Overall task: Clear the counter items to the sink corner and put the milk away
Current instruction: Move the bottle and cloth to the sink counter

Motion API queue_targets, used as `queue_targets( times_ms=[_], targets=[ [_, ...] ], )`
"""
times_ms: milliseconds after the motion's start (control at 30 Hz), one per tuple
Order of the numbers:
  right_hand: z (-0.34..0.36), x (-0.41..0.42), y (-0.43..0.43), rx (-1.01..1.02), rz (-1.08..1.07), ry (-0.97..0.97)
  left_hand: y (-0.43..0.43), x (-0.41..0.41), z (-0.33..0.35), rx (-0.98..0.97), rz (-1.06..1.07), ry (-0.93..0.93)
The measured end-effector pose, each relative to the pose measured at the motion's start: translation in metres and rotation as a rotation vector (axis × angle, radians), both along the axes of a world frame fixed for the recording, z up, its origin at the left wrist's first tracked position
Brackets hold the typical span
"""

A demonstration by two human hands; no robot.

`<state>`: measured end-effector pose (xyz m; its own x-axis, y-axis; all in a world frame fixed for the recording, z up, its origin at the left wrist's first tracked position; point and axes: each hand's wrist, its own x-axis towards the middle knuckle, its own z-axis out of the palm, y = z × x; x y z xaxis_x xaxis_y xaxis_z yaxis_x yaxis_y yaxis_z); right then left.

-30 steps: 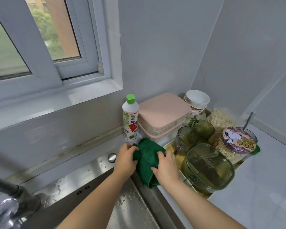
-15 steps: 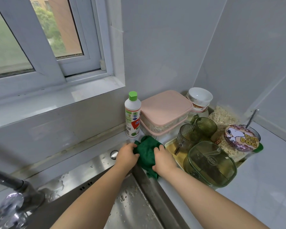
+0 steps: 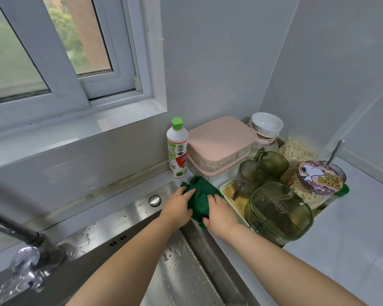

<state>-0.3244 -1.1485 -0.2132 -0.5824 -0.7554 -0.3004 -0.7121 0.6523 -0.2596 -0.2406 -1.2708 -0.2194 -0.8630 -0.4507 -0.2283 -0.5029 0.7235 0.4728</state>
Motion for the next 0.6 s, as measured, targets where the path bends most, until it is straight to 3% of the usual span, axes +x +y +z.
queue_targets(
  times_ms=[233, 367, 600],
  targets=[
    [0.041, 0.003, 0.020, -0.214, 0.028, 0.235, 0.021, 0.013, 0.035, -0.347, -0.037, 0.119],
    [0.068, -0.001, 0.043, -0.271, -0.042, 0.300, 0.041, 0.015, 0.065, -0.429, -0.043, 0.237],
    [0.102, -0.003, 0.130, -0.266, -0.136, 0.380, 0.117, 0.012, 0.106, -0.531, -0.170, 0.249]
  ],
)
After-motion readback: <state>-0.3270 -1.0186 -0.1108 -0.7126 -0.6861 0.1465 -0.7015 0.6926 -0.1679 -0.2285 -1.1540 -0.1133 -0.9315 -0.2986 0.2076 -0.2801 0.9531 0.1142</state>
